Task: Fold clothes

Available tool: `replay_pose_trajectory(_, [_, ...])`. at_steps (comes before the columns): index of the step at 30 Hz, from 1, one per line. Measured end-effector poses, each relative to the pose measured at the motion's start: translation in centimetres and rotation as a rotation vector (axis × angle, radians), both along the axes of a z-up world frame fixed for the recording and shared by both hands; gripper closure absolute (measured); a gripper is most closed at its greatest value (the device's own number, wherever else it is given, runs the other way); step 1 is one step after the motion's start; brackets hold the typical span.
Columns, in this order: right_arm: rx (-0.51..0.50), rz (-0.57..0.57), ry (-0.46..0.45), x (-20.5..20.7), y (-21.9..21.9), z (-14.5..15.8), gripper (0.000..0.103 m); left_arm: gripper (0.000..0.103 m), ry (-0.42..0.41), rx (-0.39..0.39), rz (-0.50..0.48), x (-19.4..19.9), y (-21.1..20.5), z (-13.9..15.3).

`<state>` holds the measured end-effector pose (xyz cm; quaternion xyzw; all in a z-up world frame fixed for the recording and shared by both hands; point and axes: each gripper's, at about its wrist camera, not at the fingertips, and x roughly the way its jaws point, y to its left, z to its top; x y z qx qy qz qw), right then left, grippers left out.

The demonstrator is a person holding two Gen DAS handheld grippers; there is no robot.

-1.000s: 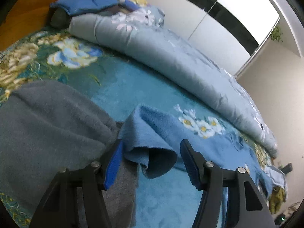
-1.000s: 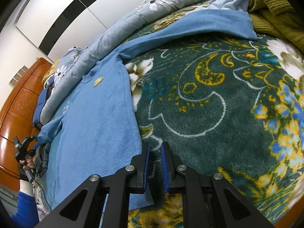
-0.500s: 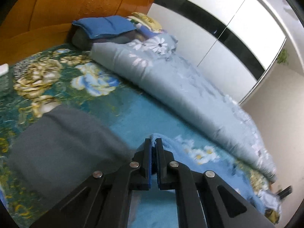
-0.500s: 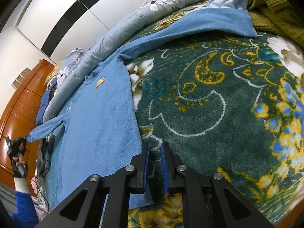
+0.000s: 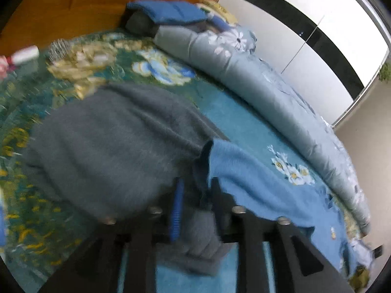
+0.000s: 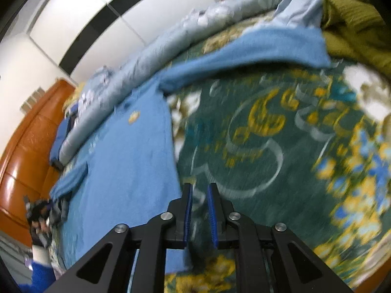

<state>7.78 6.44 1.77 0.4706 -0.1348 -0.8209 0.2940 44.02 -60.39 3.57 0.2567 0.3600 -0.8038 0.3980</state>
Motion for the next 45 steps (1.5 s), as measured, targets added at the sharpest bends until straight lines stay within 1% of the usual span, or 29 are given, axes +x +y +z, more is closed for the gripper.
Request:
replay_pose_trajectory(1, [-0.014,-0.029,0.021,-0.7,0.6,0.5,0.063,0.06,-0.004,-0.045,0.002,0.5,1.1,0.6])
replay_pose_trajectory(2, [-0.025,-0.054,0.038,-1.3,1.1,0.9,0.054,0.053,-0.007,-0.089,-0.002,0.7,2.3,1.2])
replay_pose_trajectory(3, [-0.036,-0.079,0.051,-2.0,1.5,1.2,0.054,0.047,-0.009,-0.133,-0.007,0.7,3.6,1.7])
replay_pose_trajectory(4, [-0.053,-0.106,0.063,-3.1,2.0,1.6,0.054,0.044,-0.01,-0.17,-0.015,0.8,4.9,2.1])
replay_pose_trajectory(5, [-0.074,-0.124,0.069,-4.1,2.3,1.8,0.052,0.041,-0.006,-0.197,-0.033,0.7,6.2,2.1])
replay_pose_trajectory(6, [-0.095,-0.141,0.069,-5.0,2.5,2.0,0.048,0.04,-0.004,-0.213,-0.053,0.5,7.2,2.1])
replay_pose_trajectory(9, [-0.184,-0.189,0.038,-7.9,3.0,1.7,0.044,0.04,-0.009,-0.208,-0.101,-0.2,9.4,1.3])
replay_pose_trajectory(13, [-0.274,-0.307,-0.029,-11.3,3.7,0.1,0.044,0.04,-0.003,-0.173,-0.138,-0.9,11.4,0.1])
replay_pose_trajectory(15, [-0.308,-0.389,-0.075,-12.3,4.5,-1.0,0.043,0.04,0.003,-0.162,-0.145,-1.2,12.1,-0.4])
replay_pose_trajectory(17, [-0.351,-0.436,-0.109,-13.0,5.0,-2.0,0.044,0.04,-0.009,-0.157,-0.154,-1.8,12.6,-0.8])
replay_pose_trajectory(19, [-0.387,-0.468,-0.107,-13.3,5.4,-2.4,0.045,0.04,-0.025,-0.164,-0.17,-2.1,13.6,-0.9])
replay_pose_trajectory(20, [-0.393,-0.478,-0.095,-13.5,5.5,-2.2,0.046,0.04,-0.031,-0.165,-0.177,-2.4,13.8,-1.0])
replay_pose_trajectory(22, [-0.409,-0.5,-0.083,-13.7,5.8,-2.0,0.053,0.04,-0.033,-0.165,-0.189,-2.8,14.2,-1.1])
replay_pose_trajectory(24, [-0.404,-0.524,-0.078,-14.0,6.1,-1.7,0.074,0.04,-0.024,-0.16,-0.192,-2.9,14.5,-1.3])
replay_pose_trajectory(25, [-0.398,-0.533,-0.075,-14.2,6.2,-1.5,0.079,0.04,-0.017,-0.156,-0.192,-3.0,14.6,-1.3])
replay_pose_trajectory(26, [-0.387,-0.536,-0.07,-14.3,6.2,-1.1,0.089,0.04,-0.009,-0.149,-0.191,-3.1,14.7,-1.5])
replay_pose_trajectory(27, [-0.373,-0.537,-0.064,-14.4,6.2,-0.7,0.095,0.04,-0.002,-0.14,-0.192,-3.2,14.8,-1.7])
replay_pose_trajectory(28, [-0.362,-0.537,-0.057,-14.5,6.1,-0.4,0.097,0.04,0.0,-0.133,-0.192,-3.3,14.9,-1.9])
replay_pose_trajectory(31, [-0.318,-0.509,-0.003,-15.0,5.5,1.3,0.099,0.04,-0.003,-0.109,-0.183,-3.7,15.3,-2.9])
replay_pose_trajectory(32, [-0.293,-0.493,0.029,-15.1,5.0,2.3,0.099,0.04,0.003,-0.103,-0.182,-3.8,15.4,-3.2])
replay_pose_trajectory(35, [-0.168,-0.402,0.183,-15.0,1.4,7.5,0.099,0.04,0.009,-0.076,-0.181,-4.0,15.5,-4.4])
replay_pose_trajectory(37, [-0.095,-0.299,0.307,-14.6,-2.6,11.5,0.099,0.04,0.014,-0.049,-0.177,-4.1,15.3,-5.2])
replay_pose_trajectory(40, [0.022,-0.119,0.485,-13.0,-10.0,16.4,0.099,0.04,0.024,-0.016,-0.166,-3.9,15.1,-6.1])
replay_pose_trajectory(43, [0.093,0.073,0.585,-11.0,-18.2,18.5,0.099,0.04,0.058,-0.004,-0.161,-3.5,14.9,-6.3])
replay_pose_trajectory(45, [0.136,0.162,0.608,-9.4,-22.5,18.1,0.099,0.04,0.083,0.004,-0.159,-3.2,14.8,-6.5])
